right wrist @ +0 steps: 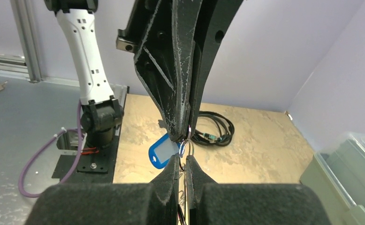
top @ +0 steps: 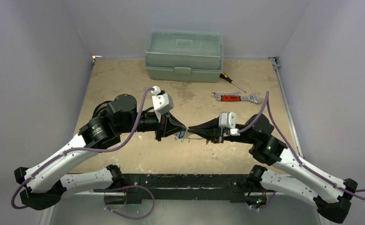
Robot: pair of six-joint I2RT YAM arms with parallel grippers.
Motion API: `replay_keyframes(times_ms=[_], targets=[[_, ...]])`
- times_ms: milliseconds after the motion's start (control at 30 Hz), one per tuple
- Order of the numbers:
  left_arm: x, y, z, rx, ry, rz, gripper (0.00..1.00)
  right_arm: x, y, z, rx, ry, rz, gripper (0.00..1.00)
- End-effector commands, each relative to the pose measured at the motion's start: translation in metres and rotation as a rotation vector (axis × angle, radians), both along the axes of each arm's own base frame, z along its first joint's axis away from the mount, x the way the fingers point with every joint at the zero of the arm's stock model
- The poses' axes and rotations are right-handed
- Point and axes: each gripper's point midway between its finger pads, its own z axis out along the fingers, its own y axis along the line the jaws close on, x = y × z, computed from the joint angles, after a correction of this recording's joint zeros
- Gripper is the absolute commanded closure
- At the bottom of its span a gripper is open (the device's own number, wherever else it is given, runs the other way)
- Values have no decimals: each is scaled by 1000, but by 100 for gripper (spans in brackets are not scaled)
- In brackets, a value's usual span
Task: Put the keys on the keyring
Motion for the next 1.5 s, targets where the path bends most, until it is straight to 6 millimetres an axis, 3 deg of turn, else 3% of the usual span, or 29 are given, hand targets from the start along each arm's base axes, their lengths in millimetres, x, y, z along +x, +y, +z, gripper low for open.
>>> replay_keyframes(times_ms=[0,500,767,833,1000,1100,1200,1333,1467], targets=[[-2,2,25,-37,-46,-8,100,24,1,9,-2,3,-119,100],[9,-14,-2,123,2,-36,100,44,15,-8,-76,71,-180,100],[-8,-28,-3,98,58,-156,100,43,12,-4,-51,56,-184,100],[-11,-29,4,85,61,-175,94,43,11,-3,-41,48,-188,100],[-29,-29,24,29,72,-268,68,40,5,3,2,21,-195,100],[-39,-28,32,8,87,-322,61,37,3,5,15,12,-188,100],[-45,-24,41,-3,77,-349,61,31,1,9,36,-8,-165,100],[-23,-11,46,36,-57,-214,60,17,-4,16,70,-37,-116,100],[-7,14,61,-27,-344,-96,53,0,-10,25,101,-65,-56,100]])
